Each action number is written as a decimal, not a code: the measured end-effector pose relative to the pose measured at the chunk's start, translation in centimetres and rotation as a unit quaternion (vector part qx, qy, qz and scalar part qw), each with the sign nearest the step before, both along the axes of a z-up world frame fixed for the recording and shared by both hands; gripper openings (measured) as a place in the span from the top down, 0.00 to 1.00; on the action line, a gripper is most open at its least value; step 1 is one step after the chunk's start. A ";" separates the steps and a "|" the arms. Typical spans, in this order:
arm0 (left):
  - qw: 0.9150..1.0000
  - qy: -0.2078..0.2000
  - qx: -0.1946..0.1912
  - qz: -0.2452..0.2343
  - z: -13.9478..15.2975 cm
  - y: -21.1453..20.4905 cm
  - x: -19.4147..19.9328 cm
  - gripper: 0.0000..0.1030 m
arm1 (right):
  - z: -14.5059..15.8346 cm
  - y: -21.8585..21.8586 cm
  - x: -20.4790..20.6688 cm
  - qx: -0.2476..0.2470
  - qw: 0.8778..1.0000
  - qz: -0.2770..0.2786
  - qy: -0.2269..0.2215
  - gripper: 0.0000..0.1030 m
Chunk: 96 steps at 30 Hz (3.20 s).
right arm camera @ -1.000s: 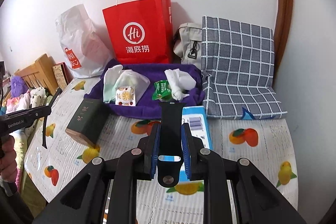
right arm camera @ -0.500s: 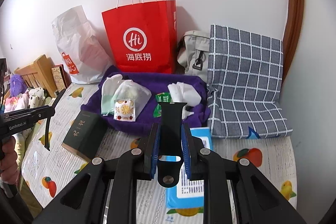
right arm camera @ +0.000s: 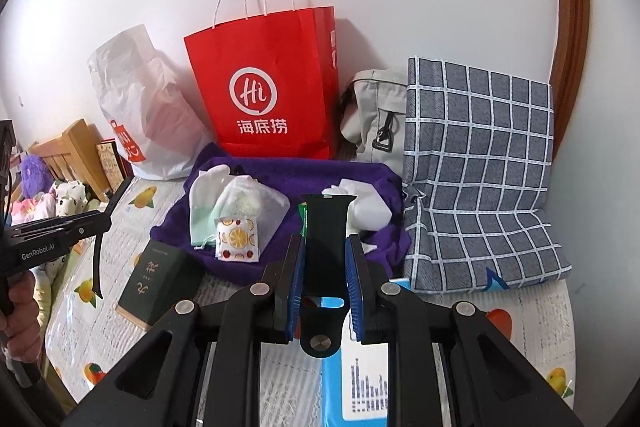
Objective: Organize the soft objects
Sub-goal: 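Carry both black strap pieces with both tools over the purple towel, then lower both strap pieces onto the towel and open both tools, then withdraw both open tools from the towel back over the bed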
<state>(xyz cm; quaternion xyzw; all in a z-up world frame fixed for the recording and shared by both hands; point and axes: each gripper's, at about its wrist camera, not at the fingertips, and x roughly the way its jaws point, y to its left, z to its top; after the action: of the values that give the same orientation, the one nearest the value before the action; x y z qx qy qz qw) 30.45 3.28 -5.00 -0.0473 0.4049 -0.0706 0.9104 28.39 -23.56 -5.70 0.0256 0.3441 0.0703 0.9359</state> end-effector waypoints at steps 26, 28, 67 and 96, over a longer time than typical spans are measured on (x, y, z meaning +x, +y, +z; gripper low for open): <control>1.000 0.019 -0.013 -0.002 -1.3 -1.5 7.6 0.81 | -2.4 2.2 7.4 0.016 0.999 0.029 0.012 0.80; 1.000 0.022 -0.016 -0.002 -1.6 -1.6 8.3 0.81 | -2.5 2.4 8.1 0.018 0.999 0.031 0.014 0.80; 0.992 0.108 -0.061 0.008 -8.6 -1.9 15.9 0.81 | -12.1 4.9 16.7 0.041 0.986 0.048 0.155 0.79; 0.996 0.080 -0.026 -0.001 -3.0 -3.0 7.6 0.43 | -2.6 2.8 7.4 0.018 0.994 0.026 0.103 0.32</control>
<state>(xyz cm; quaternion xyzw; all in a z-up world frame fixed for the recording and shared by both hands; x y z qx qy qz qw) 38.07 0.32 -7.96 -0.0762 0.4749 -0.0785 0.8732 35.76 -20.81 -8.34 0.0407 0.4379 0.0977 0.8928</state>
